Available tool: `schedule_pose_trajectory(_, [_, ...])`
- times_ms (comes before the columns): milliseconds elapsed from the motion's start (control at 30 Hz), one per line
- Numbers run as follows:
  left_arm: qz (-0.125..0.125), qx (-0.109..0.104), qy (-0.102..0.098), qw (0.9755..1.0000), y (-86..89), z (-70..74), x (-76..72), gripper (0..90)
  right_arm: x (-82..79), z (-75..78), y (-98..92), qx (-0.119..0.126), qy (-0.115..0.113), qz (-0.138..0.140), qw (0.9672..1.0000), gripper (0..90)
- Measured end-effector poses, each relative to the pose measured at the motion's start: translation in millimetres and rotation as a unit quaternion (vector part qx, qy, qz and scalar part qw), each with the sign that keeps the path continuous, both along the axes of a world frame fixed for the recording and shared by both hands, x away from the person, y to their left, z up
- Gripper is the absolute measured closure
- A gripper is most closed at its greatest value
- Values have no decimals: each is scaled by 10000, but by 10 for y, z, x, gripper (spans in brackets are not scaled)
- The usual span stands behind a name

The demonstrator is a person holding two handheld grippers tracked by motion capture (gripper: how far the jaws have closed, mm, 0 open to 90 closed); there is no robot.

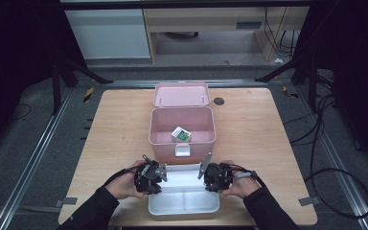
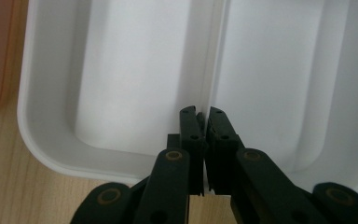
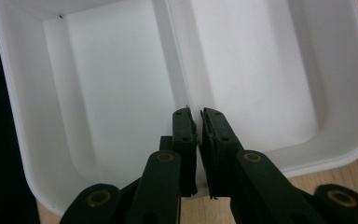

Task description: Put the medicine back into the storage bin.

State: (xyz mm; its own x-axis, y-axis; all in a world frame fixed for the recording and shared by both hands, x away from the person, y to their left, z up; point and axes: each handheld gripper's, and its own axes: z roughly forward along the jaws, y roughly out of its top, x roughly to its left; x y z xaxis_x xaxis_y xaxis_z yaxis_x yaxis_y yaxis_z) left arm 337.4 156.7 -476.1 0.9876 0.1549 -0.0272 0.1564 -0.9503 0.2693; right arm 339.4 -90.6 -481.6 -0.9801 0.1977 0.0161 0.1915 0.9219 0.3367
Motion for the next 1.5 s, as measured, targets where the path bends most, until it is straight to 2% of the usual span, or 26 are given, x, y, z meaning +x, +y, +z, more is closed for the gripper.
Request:
schedule_pose_trajectory(167, [-4,-92,35,10000,-13,125,-70,864,-63,120,-44,61,12,28,10000,844])
schedule_pose_trajectory(267, [-71,-71,66,9999,-26,228,-105,866,-106,216,-71,101,32,42,9999,844])
schedule_pose_trajectory(433, [-50,-98,109,9999,-32,410,-146,867,-150,390,-105,202,74,54,9998,845])
schedule_pose_trajectory(600, [-113,-52,2,9999,-38,657,-160,869,-165,587,-120,295,26,101,9995,848])
schedule_pose_trajectory(767, [-143,-105,-104,9998,-32,905,-112,871,-106,839,-155,402,-63,116,9991,848])
schedule_pose_trajectory(867, [-194,-113,-237,9995,-28,1110,-87,876,-54,984,-170,470,-87,144,9988,846])
schedule_pose_trajectory(933, [-199,-130,-323,9992,-20,1221,-55,879,12,1131,-181,526,-146,175,9984,845])
schedule_pose_trajectory(1000, [-221,-140,-380,9989,-14,1316,-2,881,54,1204,-184,557,-197,202,9980,845])
schedule_pose_trajectory(1100, [-229,-170,-420,9987,-5,1395,65,882,145,1335,-191,591,-253,243,9976,847])
schedule_pose_trajectory(1300, [-213,-346,-509,9979,32,1574,354,878,357,1572,-207,648,-448,278,9965,852])
schedule_pose_trajectory(1500, [-189,-350,-523,9978,28,1676,651,874,612,1701,-226,699,-617,299,9952,856])
